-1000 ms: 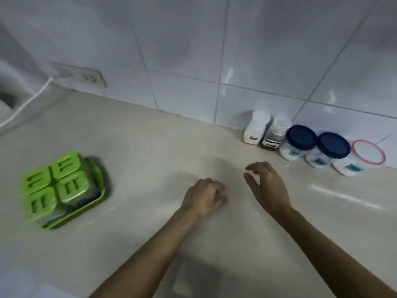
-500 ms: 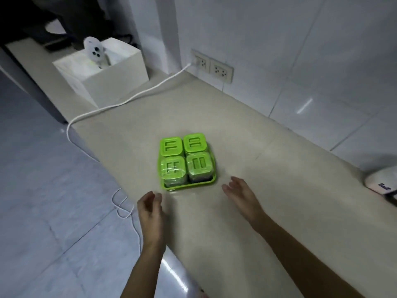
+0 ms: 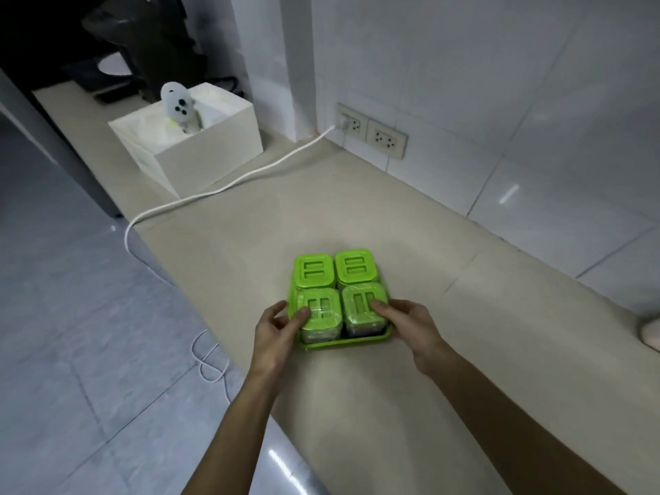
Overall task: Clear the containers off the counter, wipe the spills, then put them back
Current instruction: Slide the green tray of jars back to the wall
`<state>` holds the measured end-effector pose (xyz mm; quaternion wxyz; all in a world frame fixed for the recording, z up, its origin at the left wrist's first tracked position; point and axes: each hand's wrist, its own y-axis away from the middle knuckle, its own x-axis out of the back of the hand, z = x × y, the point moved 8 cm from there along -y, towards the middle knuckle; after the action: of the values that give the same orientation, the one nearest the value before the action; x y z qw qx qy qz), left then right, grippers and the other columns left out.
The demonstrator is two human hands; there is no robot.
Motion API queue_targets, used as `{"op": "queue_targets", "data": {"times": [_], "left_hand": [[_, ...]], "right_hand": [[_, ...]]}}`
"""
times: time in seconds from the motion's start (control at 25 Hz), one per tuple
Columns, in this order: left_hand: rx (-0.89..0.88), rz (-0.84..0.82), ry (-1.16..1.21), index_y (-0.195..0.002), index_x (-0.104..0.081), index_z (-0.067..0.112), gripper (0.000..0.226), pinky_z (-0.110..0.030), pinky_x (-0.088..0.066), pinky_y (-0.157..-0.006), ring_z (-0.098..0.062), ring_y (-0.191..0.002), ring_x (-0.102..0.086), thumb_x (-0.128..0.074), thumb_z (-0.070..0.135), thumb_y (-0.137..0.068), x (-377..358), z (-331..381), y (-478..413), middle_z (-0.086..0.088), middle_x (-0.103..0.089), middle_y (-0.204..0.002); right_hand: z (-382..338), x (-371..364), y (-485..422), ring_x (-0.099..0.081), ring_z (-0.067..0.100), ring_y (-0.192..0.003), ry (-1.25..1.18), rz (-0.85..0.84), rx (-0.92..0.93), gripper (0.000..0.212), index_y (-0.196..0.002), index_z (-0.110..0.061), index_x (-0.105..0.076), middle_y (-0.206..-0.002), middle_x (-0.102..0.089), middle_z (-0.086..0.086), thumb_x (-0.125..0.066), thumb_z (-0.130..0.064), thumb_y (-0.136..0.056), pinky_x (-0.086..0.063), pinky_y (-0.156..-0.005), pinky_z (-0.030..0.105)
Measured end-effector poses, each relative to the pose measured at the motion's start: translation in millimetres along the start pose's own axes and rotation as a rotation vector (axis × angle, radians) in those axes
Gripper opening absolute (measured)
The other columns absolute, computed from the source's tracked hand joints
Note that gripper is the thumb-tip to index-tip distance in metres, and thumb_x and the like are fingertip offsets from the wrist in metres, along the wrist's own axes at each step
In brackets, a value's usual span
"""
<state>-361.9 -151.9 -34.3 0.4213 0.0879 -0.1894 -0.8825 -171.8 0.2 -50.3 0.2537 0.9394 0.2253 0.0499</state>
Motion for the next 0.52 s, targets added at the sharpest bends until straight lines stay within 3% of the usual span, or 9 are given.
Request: {"op": "queue_targets", "data": {"times": [0.08, 0.16, 0.28, 0.4, 0.48, 0.52], "left_hand": [[-0.025, -0.048, -0.016, -0.129, -0.050, 0.011, 0.050, -0.007, -0.049, -0.060, -0.012, -0.083, -0.062, -0.071, 0.014, -0.084, -22.7, -2.9, 15.4, -0.010, -0.065, -0.099], [-0.019, -0.129, -0.027, -0.126, -0.050, 0.014, 0.050, -0.009, -0.049, -0.064, -0.014, -0.088, -0.063, -0.073, 0.017, -0.082, -57.8, -9.5, 25.5, -0.013, -0.064, -0.105], [0.013, -0.324, -0.097, -0.126, -0.055, 0.006, 0.055, -0.019, -0.052, -0.082, -0.016, -0.101, -0.064, -0.078, 0.021, -0.078, -144.4, -17.7, 33.3, -0.010, -0.066, -0.113], [0.009, -0.548, -0.133, -0.099, -0.065, 0.012, 0.018, -0.009, -0.051, -0.068, 0.001, -0.077, -0.068, -0.071, 0.007, -0.083, -248.3, -16.5, 48.1, -0.001, -0.070, -0.095], [-0.013, -0.643, -0.160, -0.092, -0.066, 0.014, 0.013, -0.009, -0.050, -0.066, 0.003, -0.071, -0.068, -0.070, 0.007, -0.083, -301.4, -16.0, 54.3, -0.001, -0.071, -0.091], [-0.020, -0.689, -0.173, -0.095, -0.067, 0.012, 0.014, -0.011, -0.051, -0.067, 0.000, -0.074, -0.068, -0.071, 0.010, -0.082, -326.3, -18.6, 56.8, -0.003, -0.072, -0.094]], "right_hand": [[1.9, 29.4, 17.1, -0.072, 0.011, -0.083, -0.048, 0.044, 0.036, 0.027, -0.101, -0.006, -0.070, -0.092, -0.076, 0.004, -0.075, -0.019, -0.078, -0.057, -0.078, 0.022], [5.4, 69.8, 38.1, -0.071, 0.006, -0.074, -0.088, 0.115, 0.067, 0.010, -0.089, -0.011, -0.071, -0.085, -0.076, 0.000, -0.072, -0.014, -0.081, -0.055, -0.068, 0.015], [13.4, 150.7, 62.2, -0.072, 0.017, -0.088, -0.127, 0.279, 0.068, 0.025, -0.100, -0.005, -0.071, -0.095, -0.076, 0.008, -0.073, -0.021, -0.080, -0.056, -0.081, 0.028], [21.3, 234.4, 77.3, -0.071, 0.021, -0.092, -0.178, 0.451, 0.056, 0.042, -0.105, -0.002, -0.070, -0.098, -0.076, 0.010, -0.076, -0.032, -0.076, -0.054, -0.088, 0.037], [22.3, 275.9, 82.0, -0.069, 0.023, -0.097, -0.189, 0.527, 0.035, 0.063, -0.109, -0.003, -0.067, -0.103, -0.074, 0.012, -0.080, -0.046, -0.066, -0.052, -0.095, 0.041], [21.6, 297.6, 82.8, -0.069, 0.023, -0.096, -0.195, 0.555, 0.034, 0.061, -0.107, -0.003, -0.068, -0.103, -0.073, 0.012, -0.080, -0.046, -0.066, -0.051, -0.096, 0.042]]}}
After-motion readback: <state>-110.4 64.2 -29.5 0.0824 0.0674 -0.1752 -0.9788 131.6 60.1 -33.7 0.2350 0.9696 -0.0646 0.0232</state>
